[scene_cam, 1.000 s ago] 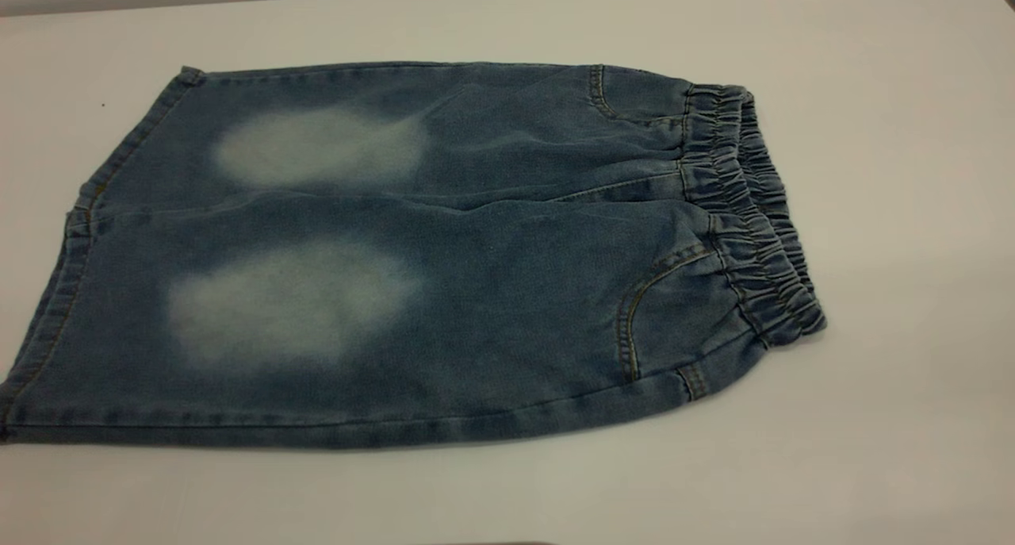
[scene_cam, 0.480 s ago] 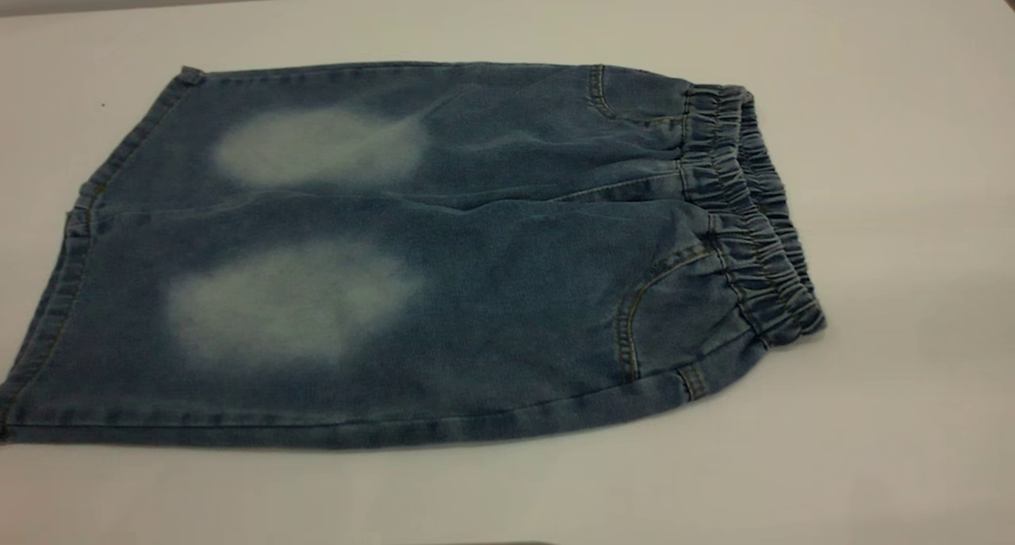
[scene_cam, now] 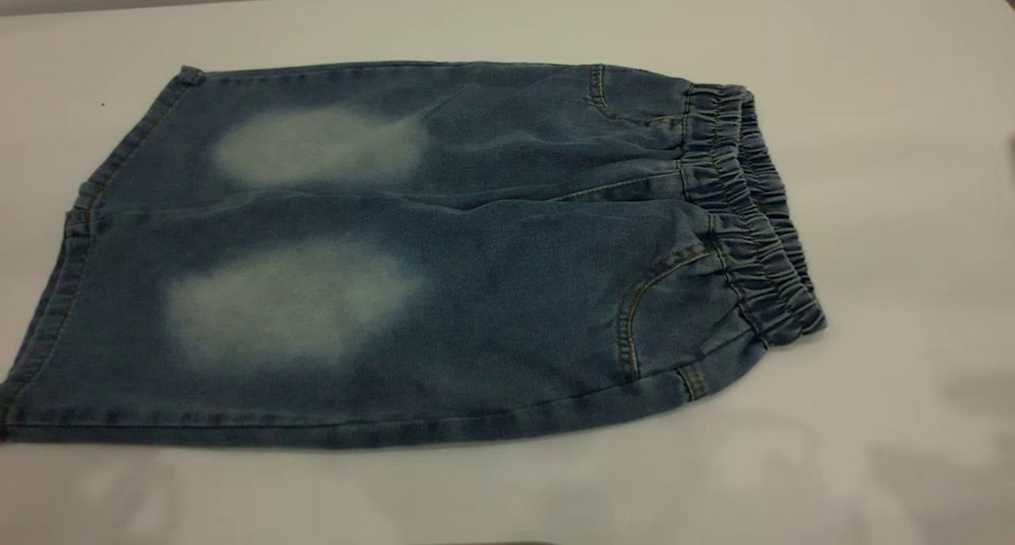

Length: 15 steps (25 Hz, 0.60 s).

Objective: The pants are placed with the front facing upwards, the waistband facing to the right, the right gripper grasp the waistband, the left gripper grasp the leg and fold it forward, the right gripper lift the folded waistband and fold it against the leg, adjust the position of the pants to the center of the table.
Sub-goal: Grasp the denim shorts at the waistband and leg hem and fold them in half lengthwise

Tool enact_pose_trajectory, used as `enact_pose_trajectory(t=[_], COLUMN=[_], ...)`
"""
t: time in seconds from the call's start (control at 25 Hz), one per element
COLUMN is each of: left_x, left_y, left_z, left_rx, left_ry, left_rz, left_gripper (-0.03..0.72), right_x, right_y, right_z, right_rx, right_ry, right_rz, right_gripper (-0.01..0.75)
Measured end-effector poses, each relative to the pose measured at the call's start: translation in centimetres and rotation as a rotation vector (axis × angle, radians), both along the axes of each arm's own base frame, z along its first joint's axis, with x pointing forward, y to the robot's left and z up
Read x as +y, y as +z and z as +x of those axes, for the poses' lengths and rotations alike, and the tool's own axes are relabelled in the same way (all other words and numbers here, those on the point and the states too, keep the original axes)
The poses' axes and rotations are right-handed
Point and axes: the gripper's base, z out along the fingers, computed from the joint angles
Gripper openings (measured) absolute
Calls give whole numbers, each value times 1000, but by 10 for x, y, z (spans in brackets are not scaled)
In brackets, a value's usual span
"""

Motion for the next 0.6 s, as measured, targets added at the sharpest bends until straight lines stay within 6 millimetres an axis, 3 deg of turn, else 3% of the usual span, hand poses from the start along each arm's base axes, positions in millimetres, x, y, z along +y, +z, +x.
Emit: enact_pose_trajectory(t=[0.32, 0.6], left_x=[-6, -6], left_y=[-48, -72], left_z=[48, 75], left_rx=[175, 270], left_ry=[-65, -58], left_rz=[-28, -24], left_gripper=[533, 533], right_x=[14, 19], right_y=[-59, -109], right_z=[48, 63], right_rx=[89, 174], right_ry=[-18, -37], right_rz=[133, 195], right_gripper=[589, 589])
